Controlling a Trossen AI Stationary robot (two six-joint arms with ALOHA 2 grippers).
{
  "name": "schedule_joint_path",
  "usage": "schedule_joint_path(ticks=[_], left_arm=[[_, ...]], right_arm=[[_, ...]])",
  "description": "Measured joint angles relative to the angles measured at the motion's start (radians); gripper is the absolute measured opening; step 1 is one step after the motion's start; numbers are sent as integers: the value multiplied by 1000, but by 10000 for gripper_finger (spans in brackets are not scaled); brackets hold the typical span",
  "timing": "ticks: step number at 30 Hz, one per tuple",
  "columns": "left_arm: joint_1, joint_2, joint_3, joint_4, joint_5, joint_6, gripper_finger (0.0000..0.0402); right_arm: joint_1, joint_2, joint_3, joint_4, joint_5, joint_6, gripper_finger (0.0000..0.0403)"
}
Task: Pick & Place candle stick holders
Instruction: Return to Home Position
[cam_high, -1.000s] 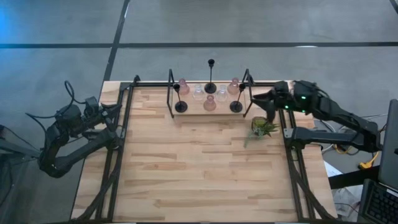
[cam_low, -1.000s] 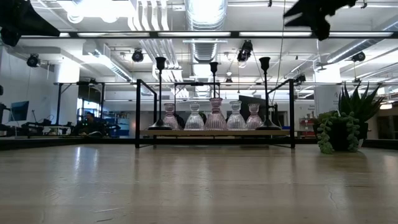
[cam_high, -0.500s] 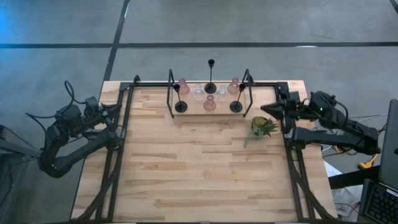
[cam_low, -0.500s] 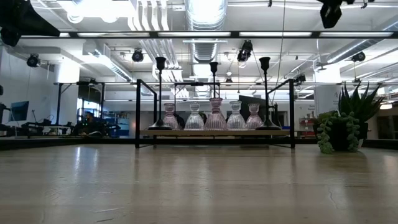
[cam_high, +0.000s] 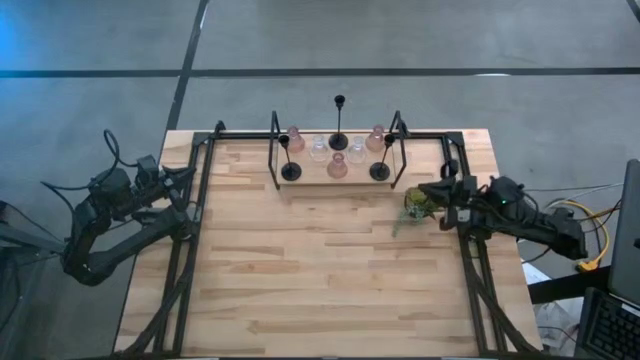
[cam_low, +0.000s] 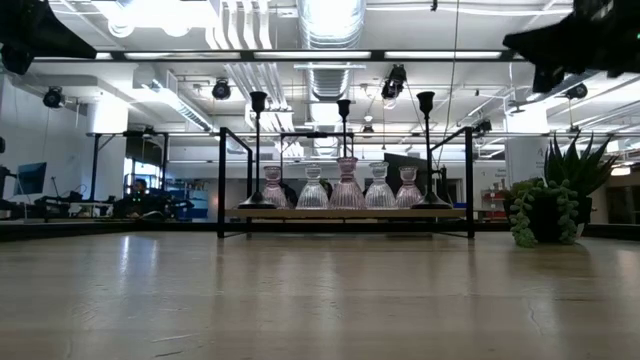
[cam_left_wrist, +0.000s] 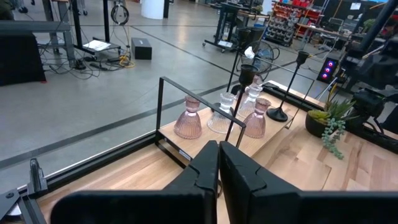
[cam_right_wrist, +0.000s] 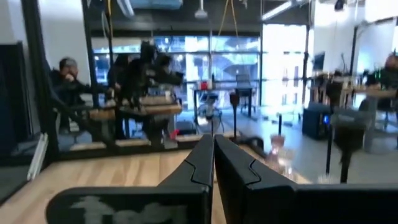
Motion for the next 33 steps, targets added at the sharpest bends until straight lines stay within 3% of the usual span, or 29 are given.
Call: schedule_joint_path(ticks=[10,14,33], left_arm=[[0,0,0,0,0,0,18],[0,0,0,0,0,0,16],[0,0,0,-2,0,0,17]], right_arm=[[0,0,-143,12,-8,69,8],[2,30,-145,-9,7,133,8],[2,94,-145,-15,10,134,8]])
